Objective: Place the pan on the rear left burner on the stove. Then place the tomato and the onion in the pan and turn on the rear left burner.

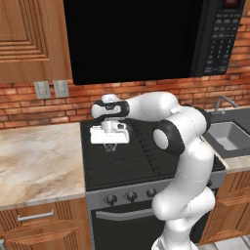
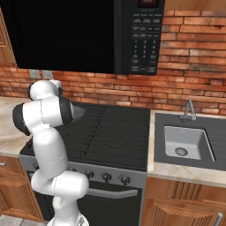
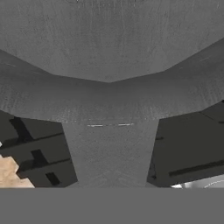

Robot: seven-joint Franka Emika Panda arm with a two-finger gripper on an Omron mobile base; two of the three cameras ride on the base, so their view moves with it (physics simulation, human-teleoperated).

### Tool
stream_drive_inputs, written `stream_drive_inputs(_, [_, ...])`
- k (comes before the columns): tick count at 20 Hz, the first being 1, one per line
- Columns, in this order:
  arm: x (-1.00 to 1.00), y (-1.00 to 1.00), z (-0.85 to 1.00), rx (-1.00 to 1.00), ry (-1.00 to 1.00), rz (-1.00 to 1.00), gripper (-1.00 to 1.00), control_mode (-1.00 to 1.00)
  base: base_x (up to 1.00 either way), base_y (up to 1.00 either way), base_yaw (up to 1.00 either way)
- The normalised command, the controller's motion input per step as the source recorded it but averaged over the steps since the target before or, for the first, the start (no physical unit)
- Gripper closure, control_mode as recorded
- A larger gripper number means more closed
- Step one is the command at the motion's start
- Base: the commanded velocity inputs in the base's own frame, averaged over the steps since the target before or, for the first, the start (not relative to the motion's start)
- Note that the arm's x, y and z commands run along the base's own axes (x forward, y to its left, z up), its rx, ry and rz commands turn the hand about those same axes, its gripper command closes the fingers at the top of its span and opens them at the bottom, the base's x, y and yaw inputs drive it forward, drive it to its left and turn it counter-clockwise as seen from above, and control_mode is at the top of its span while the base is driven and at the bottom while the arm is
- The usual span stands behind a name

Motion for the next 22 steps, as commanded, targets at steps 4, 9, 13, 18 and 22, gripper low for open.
stream_drive_inputs(4, [0.26,0.02,-0.2,0.03,0.0,0.04,1.0,-1.0,0.0,0.0,0.0])
stream_drive_inputs(9, [0.23,0.02,-0.17,0.02,0.0,0.05,1.0,-1.0,0.0,0.0,0.0])
stream_drive_inputs(13, [0.24,0.01,-0.15,0.02,0.0,0.04,1.0,-1.0,0.0,0.0,0.0])
stream_drive_inputs(18, [0.25,0.0,-0.15,0.0,0.0,0.01,1.0,-1.0,0.0,0.0,0.0])
stream_drive_inputs(22, [0.37,0.0,-0.18,0.0,0.0,0.0,1.0,-1.0,0.0,0.0,0.0])
